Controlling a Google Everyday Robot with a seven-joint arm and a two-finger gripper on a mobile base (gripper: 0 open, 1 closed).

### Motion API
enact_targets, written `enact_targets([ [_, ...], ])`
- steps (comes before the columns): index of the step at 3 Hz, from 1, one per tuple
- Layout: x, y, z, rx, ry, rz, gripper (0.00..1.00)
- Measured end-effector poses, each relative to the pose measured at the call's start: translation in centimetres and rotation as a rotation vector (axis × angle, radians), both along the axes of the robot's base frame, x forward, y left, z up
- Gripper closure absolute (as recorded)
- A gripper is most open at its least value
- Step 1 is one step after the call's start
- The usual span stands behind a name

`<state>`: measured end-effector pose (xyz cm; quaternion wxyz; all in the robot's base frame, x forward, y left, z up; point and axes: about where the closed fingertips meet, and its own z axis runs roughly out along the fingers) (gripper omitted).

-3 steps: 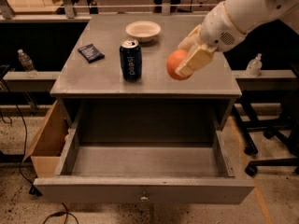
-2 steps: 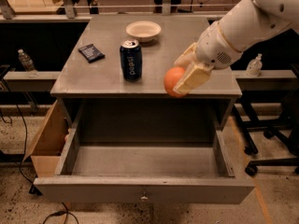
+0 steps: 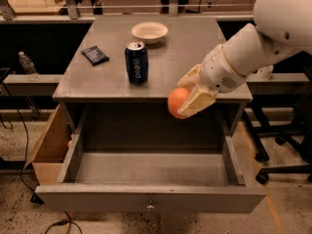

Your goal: Place orange into top drawer

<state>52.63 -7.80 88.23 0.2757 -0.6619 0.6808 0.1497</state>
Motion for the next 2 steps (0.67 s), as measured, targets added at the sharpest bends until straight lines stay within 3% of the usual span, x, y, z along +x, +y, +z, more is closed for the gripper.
enact_targets([
  [2,-2.2,1.6,-3.8,0.135,0.038,-0.007,1.0],
])
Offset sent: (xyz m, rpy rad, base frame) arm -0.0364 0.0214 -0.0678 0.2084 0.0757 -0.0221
